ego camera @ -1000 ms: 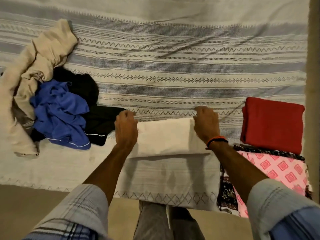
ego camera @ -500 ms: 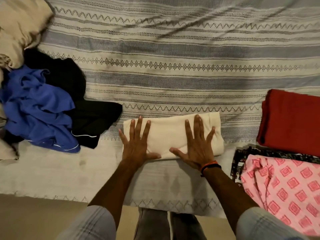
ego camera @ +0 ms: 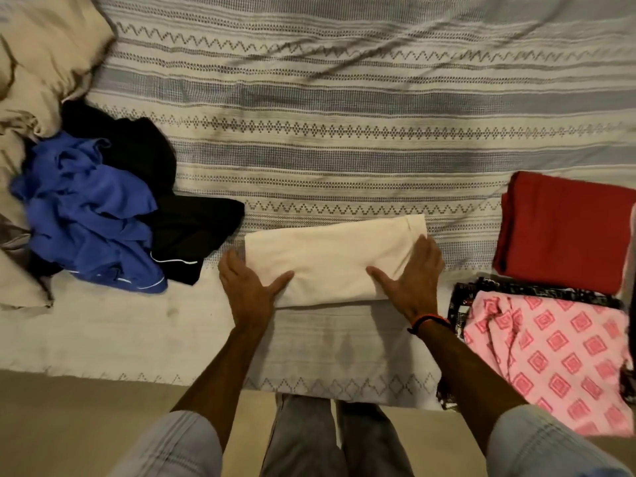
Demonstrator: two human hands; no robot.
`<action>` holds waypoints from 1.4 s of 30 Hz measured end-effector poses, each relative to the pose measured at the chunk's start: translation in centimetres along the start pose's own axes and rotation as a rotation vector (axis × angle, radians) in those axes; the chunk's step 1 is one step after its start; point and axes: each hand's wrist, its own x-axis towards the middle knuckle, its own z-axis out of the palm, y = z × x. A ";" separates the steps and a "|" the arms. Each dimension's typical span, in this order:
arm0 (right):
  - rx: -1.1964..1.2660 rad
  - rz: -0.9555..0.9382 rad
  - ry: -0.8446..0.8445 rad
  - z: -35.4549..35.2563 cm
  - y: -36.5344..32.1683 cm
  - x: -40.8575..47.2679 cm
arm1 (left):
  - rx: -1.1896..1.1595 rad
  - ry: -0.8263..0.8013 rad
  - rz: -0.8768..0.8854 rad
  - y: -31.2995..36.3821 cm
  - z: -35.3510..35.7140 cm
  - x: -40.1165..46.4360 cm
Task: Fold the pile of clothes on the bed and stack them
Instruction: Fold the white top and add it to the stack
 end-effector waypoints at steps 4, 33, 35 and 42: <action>0.307 0.186 0.048 -0.7 -0.2 0.5 | -0.227 -0.023 -0.236 2.1 -0.6 0.4; 0.443 0.149 0.051 -16.6 16.3 -11.9 | -0.382 -0.500 -0.197 13.3 1.5 -18.0; 0.465 0.164 0.055 -18.4 19.7 -12.9 | -0.388 -0.513 -0.175 14.4 4.2 -20.3; 0.504 0.252 0.110 -22.0 31.8 -14.7 | -0.373 -0.575 -0.114 20.8 10.2 -28.1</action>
